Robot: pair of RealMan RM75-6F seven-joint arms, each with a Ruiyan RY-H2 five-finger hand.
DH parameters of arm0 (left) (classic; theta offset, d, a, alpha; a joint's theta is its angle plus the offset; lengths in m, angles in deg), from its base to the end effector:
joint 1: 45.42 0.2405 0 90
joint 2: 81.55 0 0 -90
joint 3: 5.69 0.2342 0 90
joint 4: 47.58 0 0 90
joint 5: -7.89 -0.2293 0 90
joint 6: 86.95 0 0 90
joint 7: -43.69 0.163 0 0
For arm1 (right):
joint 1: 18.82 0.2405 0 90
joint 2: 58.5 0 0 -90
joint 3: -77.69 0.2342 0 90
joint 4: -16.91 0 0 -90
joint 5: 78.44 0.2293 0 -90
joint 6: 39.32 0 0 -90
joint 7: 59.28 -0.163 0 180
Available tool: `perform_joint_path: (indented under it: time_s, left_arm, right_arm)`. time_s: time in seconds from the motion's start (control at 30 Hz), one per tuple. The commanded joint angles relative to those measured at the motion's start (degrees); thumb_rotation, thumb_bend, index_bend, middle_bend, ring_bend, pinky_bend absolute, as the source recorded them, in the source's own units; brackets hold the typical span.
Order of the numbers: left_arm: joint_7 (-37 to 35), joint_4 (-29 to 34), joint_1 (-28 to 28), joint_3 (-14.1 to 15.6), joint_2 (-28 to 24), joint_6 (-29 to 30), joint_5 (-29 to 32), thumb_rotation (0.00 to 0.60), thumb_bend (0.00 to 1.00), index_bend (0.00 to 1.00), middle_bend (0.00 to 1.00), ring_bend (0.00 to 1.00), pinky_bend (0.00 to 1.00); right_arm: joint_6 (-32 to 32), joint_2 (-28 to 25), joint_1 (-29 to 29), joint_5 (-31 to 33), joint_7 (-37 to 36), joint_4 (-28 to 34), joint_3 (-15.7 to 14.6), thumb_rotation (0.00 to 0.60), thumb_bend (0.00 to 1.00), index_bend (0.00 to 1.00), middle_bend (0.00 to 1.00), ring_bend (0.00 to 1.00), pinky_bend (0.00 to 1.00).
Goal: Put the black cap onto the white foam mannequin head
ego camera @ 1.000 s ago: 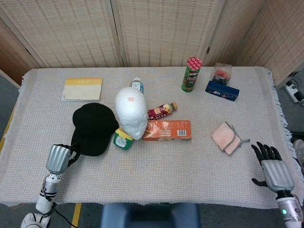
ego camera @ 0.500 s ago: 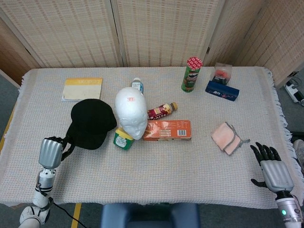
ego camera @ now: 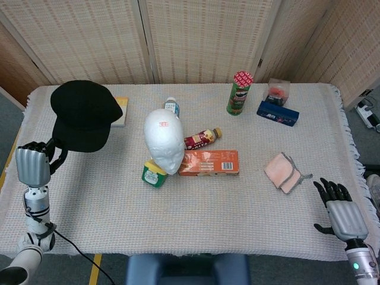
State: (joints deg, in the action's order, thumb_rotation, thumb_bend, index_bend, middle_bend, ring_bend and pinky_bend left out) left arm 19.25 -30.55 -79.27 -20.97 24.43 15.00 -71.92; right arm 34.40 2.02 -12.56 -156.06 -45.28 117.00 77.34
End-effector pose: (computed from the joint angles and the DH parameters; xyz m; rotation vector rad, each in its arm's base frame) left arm -0.2569 0.3642 0.1339 -1.1412 -0.2052 -1.4047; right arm -0.3088 -0.1859 0.1067 1.5040 -1.0061 0.5723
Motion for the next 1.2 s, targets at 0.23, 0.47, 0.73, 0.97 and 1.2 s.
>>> perform_joint_path:
  time_s: [0.23, 0.47, 0.73, 0.97, 1.2]
  left_arm:
    - [5.0, 7.4, -7.3, -3.0, -4.4, 0.5, 0.5, 0.6, 0.54, 0.7, 1.0, 0.99, 0.99]
    - [11.7, 15.1, -11.8, -2.0, -3.9, 1.9, -2.8, 0.6, 0.54, 0.7, 1.0, 0.99, 0.99]
    - [19.1, 24.5, -13.5, 0.6, -3.2, 3.8, -7.4, 0.6, 0.54, 0.7, 1.0, 0.99, 0.99]
    - [24.3, 31.3, -12.8, 3.9, -2.1, 4.6, -11.8, 0.6, 0.54, 0.7, 1.0, 0.99, 0.99]
    - [25.6, 32.5, -9.9, 6.8, -1.3, 5.0, -13.7, 0.6, 0.54, 0.7, 1.0, 0.99, 0.99]
  right_arm:
    - [0.4, -0.7, -0.1, 0.0, -1.4, 0.4, 0.3, 0.6, 0.06, 0.0, 0.0, 0.0, 0.0]
    - [0.7, -1.7, -0.2, 0.2, -3.1, 0.5, 0.8, 0.6, 0.06, 0.0, 0.0, 0.0, 0.0]
    - [0.6, -2.8, -0.3, -0.2, -4.9, 0.7, 0.8, 0.6, 0.06, 0.0, 0.0, 0.0, 0.0]
    - [0.6, -3.5, -0.3, -1.3, -6.1, 0.9, 0.5, 0.6, 0.06, 0.0, 0.0, 0.0, 0.0]
    - [1.2, -3.9, -0.6, -2.3, -6.7, 1.0, 0.3, 0.6, 0.06, 0.0, 0.0, 0.0, 0.0]
